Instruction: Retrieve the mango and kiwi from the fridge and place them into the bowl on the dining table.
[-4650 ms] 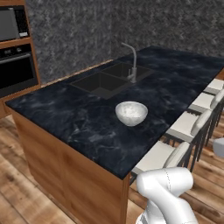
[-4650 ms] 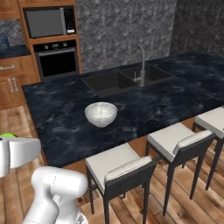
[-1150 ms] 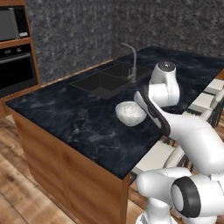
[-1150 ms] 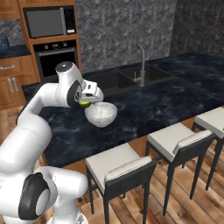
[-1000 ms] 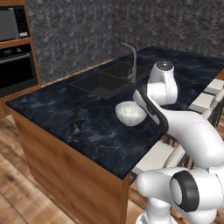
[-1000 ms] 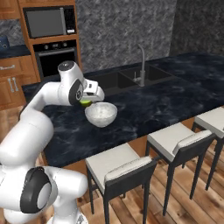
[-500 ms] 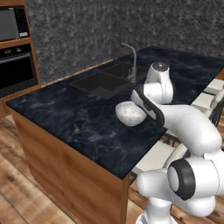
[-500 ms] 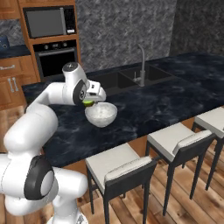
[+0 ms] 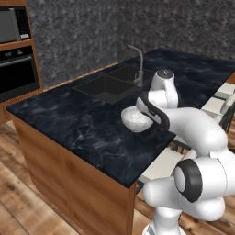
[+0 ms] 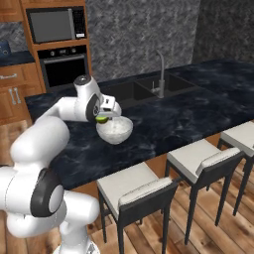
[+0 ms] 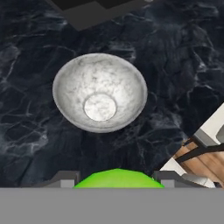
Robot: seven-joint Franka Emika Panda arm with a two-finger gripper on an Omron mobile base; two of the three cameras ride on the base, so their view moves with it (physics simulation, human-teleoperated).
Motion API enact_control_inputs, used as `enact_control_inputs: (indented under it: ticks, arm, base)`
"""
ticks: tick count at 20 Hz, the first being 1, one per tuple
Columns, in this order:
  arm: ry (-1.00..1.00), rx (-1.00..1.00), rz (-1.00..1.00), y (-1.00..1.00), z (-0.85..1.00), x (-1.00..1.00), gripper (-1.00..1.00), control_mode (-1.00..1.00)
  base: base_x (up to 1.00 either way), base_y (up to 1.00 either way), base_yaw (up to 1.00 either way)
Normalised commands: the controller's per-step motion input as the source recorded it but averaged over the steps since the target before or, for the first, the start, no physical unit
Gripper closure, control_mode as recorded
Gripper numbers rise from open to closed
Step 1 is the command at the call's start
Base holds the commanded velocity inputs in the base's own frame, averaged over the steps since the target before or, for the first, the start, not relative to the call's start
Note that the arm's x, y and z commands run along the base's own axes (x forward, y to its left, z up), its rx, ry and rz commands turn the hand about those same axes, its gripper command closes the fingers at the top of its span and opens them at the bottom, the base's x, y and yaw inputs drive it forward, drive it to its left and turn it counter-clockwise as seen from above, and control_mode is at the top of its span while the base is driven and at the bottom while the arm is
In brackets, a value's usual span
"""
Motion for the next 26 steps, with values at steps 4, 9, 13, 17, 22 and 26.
enact_control_inputs:
  ticks: [4, 9, 13, 17, 22, 26]
  arm:
    - [0.03, 0.0, 0.0, 0.04, -0.21, 0.24, 1.0, -1.0]
    - [0.03, 0.01, 0.0, 0.05, -0.2, 0.24, 1.0, -1.0]
    - [0.04, 0.06, -0.01, 0.0, -0.15, 0.29, 1.0, -1.0]
    - [0.04, 0.1, -0.03, 0.0, -0.14, 0.4, 1.0, -1.0]
    - [0.02, 0.06, -0.03, 0.0, -0.13, 0.47, 1.0, -1.0]
    - [0.0, 0.0, 0.0, 0.0, -0.1, 0.47, 1.0, -1.0]
  base:
    - [0.0, 0.0, 0.0]
    - [0.0, 0.0, 0.0]
    - [0.0, 0.0, 0.0]
    - [0.0, 0.0, 0.0]
    - [0.0, 0.0, 0.0]
    - [0.0, 0.0, 0.0]
